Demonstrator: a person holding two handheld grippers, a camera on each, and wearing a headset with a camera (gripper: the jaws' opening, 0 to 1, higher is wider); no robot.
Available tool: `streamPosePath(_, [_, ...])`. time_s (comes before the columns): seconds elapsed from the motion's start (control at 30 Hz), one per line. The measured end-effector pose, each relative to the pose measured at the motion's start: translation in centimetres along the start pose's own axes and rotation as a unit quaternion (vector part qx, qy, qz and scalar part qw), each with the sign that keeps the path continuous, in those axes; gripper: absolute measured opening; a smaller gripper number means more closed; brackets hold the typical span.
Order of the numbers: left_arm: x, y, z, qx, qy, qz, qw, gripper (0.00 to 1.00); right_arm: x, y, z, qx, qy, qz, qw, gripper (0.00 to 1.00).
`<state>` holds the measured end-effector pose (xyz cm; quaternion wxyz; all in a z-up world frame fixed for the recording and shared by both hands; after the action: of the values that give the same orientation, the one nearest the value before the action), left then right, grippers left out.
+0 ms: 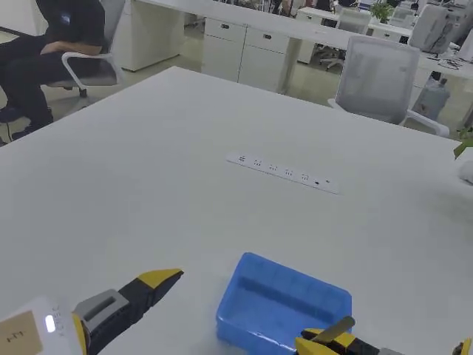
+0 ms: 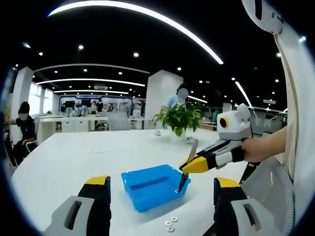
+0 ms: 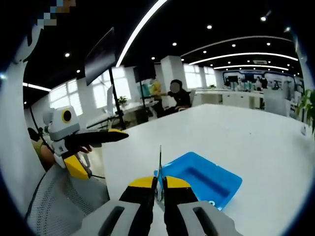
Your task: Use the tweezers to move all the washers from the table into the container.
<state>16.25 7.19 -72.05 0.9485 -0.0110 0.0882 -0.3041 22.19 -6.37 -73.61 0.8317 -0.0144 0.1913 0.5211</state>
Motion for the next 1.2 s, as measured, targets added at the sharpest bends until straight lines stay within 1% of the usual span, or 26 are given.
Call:
streamPosePath(0.3, [0.0,0.0,0.0,0.002,0.002,0.0,1.0,0.87,-0.2,-0.9,0.7,0.003,-0.012,-0.01,0.9999,0.02])
streamPosePath(0.43, [-0.1,0.5,-0.6,0.001,0.003,0.0,1.0,0.87,-0.2,-1.4,1.0,0.003,-0.015,-0.016,0.9998,0.02])
streamPosePath(0.63, [-0.1,0.6,-0.8,0.001,0.004,0.001,1.0,0.87,-0.2,-2.1,1.5,0.005,-0.022,-0.023,0.9995,0.02])
streamPosePath(0.83, [-0.2,0.6,-0.8,0.004,0.008,0.002,1.0,0.87,0.0,-2.8,1.8,0.001,-0.021,-0.027,0.9994,0.02])
streamPosePath(0.97, [0.0,0.4,-0.5,0.005,0.009,0.002,0.9999,0.87,0.4,-3.6,2.0,0.001,-0.021,-0.031,0.9993,0.02])
streamPosePath(1.1, [0.1,0.3,-0.5,0.007,0.011,0.002,0.9999,0.87,0.8,-4.2,1.9,0.003,-0.017,-0.035,0.9993,0.02])
streamPosePath(1.2, [0.0,0.5,-0.7,0.008,0.012,0.001,0.9999,0.86,1.1,-4.5,1.7,0.002,-0.012,-0.036,0.9993,0.02])
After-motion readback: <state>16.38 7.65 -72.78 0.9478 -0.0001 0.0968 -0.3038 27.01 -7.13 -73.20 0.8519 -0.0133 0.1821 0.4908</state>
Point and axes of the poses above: the centre of the closed fingertips' face, and the gripper's own axes: x roughly forward along the fingers, y roughly to its left, z roughly out of its top, the point moved 5 cm from there along -x, roughly backward along the fingers
